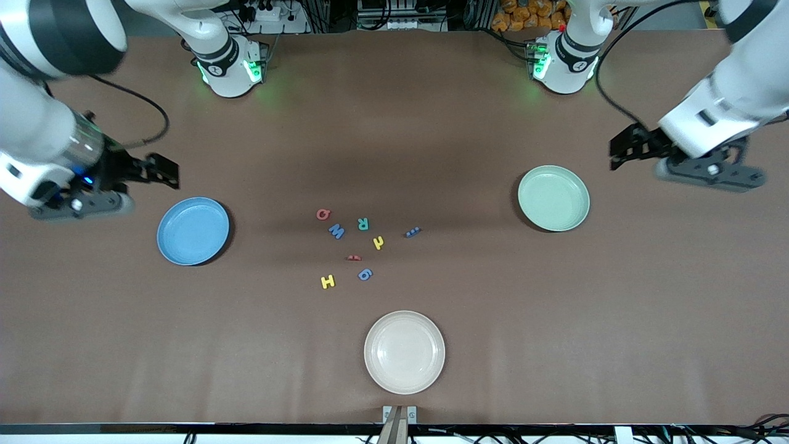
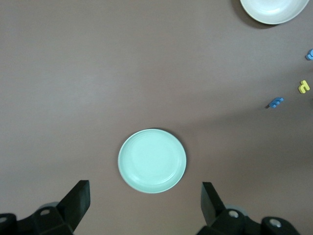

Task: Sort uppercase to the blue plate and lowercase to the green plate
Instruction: 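Move the right gripper and the left gripper toward the foam letters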

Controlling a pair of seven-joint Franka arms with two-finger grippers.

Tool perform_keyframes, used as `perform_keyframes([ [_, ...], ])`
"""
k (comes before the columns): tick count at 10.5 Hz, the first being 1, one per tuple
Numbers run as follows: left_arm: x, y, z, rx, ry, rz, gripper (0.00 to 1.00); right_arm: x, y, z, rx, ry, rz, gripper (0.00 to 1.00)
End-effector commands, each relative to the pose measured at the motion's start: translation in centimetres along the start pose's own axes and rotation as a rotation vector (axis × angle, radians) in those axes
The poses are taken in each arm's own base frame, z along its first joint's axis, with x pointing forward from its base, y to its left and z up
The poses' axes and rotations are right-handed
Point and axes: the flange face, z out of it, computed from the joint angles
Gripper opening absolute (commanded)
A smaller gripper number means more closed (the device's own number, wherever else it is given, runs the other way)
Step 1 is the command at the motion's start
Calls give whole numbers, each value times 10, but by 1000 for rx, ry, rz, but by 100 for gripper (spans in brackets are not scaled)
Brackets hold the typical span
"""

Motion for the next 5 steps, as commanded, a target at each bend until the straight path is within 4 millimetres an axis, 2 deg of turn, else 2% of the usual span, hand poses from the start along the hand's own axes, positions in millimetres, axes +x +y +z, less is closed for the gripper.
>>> perform_keyframes([
  [1, -1, 46, 12, -17, 38, 54, 100, 16, -17, 27, 15, -31, -16, 100],
  [3, -3, 93, 26, -25, 13, 137, 100, 28, -36, 55, 10, -64, -32, 100],
  [4, -6, 122, 23, -37, 21, 186, 100, 33, -49, 70, 5, -80, -21, 100],
  [5, -7, 142, 20, -83, 41, 192, 100, 38, -68, 91, -5, -107, -4, 100],
])
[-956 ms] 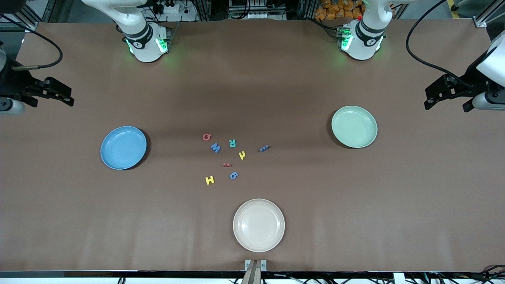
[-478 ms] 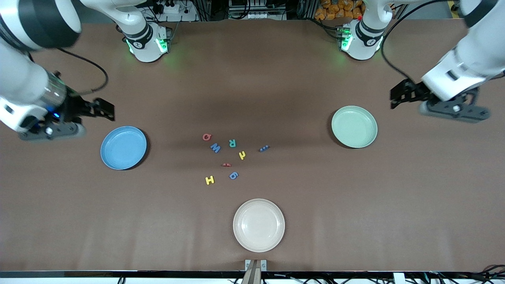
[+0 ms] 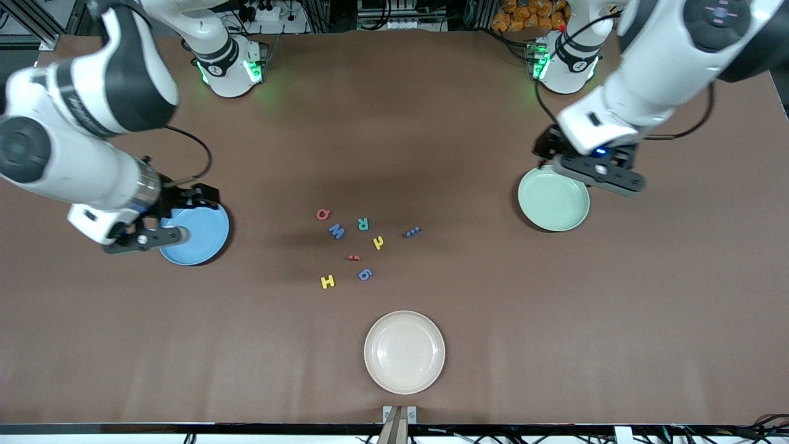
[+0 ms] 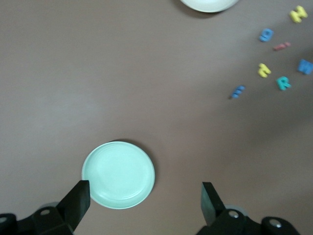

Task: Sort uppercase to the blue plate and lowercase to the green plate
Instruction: 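Move the right gripper and the left gripper toward the foam letters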

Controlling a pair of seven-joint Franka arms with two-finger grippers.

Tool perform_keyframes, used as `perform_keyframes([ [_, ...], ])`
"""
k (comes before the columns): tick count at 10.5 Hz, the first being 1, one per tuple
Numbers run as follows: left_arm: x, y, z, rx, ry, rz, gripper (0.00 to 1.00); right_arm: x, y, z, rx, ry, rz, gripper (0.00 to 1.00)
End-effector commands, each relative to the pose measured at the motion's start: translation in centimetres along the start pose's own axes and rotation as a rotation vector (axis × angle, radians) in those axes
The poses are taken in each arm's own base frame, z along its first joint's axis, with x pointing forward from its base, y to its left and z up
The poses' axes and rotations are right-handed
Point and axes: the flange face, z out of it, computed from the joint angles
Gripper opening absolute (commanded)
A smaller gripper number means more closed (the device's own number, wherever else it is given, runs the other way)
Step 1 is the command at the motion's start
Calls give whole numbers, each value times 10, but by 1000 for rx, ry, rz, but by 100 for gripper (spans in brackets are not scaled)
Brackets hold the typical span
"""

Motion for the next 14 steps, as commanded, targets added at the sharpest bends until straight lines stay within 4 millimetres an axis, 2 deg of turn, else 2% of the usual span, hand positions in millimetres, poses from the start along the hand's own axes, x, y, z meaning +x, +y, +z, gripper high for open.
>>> perform_keyframes([
  [1, 8, 30, 9, -65, 43, -10, 100, 13, -24, 28, 0, -34, 53, 100],
  [2, 10, 29, 15, -64, 36, -18, 100, 17, -39, 33, -1, -14, 58, 100],
  [4, 11, 29, 14, -63, 43, -17, 100, 18, -88, 58, -26, -39, 126, 100],
  [5, 12, 30, 17, -66, 39, -14, 100, 18, -103, 68, -34, -45, 155, 100],
  [6, 13, 33, 21, -66, 39, -10, 100, 24, -109, 76, -29, -31, 200, 100],
  [7, 15, 30, 30, -71, 22, -27, 100, 32, -105, 85, -17, -21, 257, 100],
  [8, 21, 30, 46, -87, -2, -108, 100, 46, -101, 97, 9, 17, 297, 100],
  [9, 32, 47, 74, -106, -18, -225, 100, 66, -87, 115, 50, 52, 354, 100],
  [10, 40, 55, 97, -117, -31, -320, 100, 73, -80, 128, 44, 52, 386, 100],
  [11, 44, 58, 112, -123, -45, -442, 100, 74, -68, 127, 47, 48, 421, 100],
  [12, 50, 62, 128, -131, -54, -573, 100, 72, -66, 131, 41, 23, 460, 100],
  [13, 48, 78, 141, -126, -61, -707, 100, 70, -64, 145, 20, -6, 514, 100],
  [14, 48, 84, 154, -106, -56, -812, 100, 67, -60, 157, 9, -18, 547, 100],
])
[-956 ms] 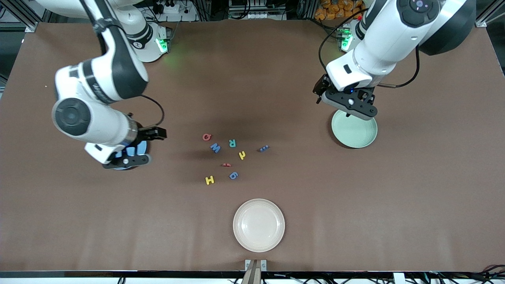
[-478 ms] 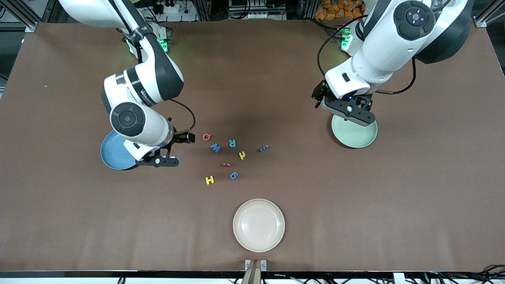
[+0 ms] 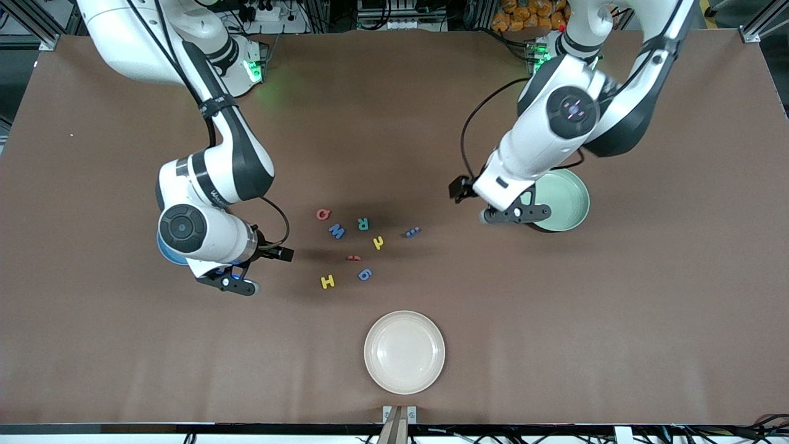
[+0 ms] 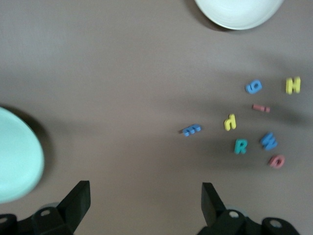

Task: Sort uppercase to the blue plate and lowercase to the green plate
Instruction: 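Move the right gripper and the left gripper toward the foam letters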

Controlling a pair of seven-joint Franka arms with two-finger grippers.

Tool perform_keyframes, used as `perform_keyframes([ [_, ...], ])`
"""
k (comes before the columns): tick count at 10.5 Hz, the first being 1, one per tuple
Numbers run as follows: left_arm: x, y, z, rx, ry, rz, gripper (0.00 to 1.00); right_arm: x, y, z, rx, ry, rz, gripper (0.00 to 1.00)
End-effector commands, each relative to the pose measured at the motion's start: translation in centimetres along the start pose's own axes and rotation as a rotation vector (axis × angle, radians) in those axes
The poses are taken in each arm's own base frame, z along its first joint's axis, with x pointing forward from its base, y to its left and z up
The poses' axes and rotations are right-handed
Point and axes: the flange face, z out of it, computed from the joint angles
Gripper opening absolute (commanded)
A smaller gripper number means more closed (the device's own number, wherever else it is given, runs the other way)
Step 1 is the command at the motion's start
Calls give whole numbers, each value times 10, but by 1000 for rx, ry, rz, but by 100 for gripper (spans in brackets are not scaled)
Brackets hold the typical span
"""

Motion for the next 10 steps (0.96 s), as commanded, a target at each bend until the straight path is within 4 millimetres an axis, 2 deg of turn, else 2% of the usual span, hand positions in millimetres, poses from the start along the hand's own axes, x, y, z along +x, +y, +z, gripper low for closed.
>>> perform_keyframes([
  [1, -24, 11, 29, 58, 30, -152, 100, 3, 18, 14, -9, -37, 116, 100],
  [2, -32, 3, 48, 126, 61, -174, 100, -3, 23, 22, -24, -55, 153, 100],
  [3, -31, 2, 58, 130, 61, -309, 100, -9, 29, 28, -34, -64, 176, 100],
  [6, -31, 6, 71, 83, 71, -671, 100, -16, 27, 46, -9, -27, 295, 100],
  [8, -20, 14, 87, -30, 49, -961, 100, -30, 15, 64, 24, 3, 376, 100],
  [10, -6, 14, 119, -80, 31, -1214, 100, -53, 7, 91, 53, 41, 442, 100],
])
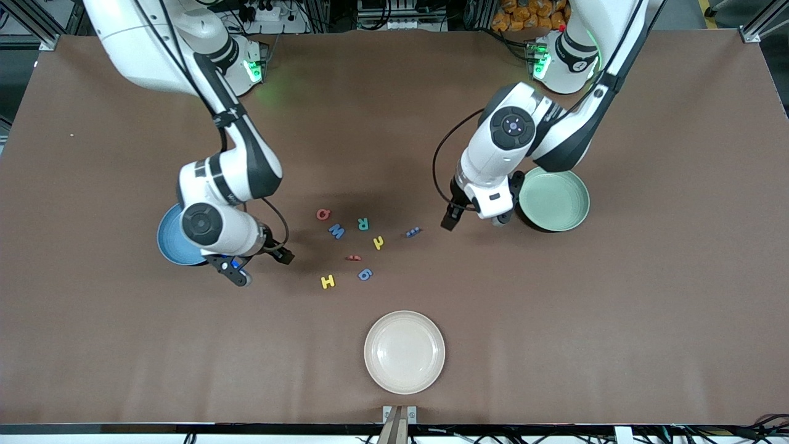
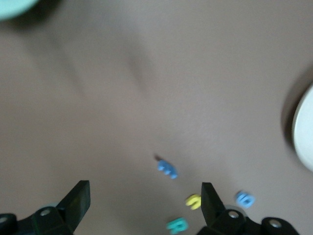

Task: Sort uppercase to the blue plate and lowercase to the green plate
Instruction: 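Move the right gripper and the left gripper toward the foam letters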

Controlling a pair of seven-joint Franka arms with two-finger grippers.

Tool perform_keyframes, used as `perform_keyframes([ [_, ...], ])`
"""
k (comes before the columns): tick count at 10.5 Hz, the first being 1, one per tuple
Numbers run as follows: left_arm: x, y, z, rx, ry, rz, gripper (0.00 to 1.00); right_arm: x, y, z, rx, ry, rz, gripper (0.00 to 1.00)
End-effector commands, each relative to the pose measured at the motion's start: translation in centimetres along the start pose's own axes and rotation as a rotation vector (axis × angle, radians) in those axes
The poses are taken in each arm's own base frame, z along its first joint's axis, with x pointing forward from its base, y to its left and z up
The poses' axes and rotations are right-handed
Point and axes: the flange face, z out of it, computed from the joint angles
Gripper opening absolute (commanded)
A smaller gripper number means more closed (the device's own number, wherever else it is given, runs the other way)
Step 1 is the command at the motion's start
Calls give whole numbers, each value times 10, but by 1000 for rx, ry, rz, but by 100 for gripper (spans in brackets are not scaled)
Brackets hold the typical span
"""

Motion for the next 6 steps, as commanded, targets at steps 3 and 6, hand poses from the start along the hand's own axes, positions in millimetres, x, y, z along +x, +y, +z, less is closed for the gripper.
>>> perform_keyframes([
  [3, -19, 12, 72, 21, -27, -380, 100, -75, 3, 27, 11, 15, 145, 100],
  [6, -45, 3, 102, 18, 37, -436, 100, -103, 7, 46, 61, 19, 218, 100],
])
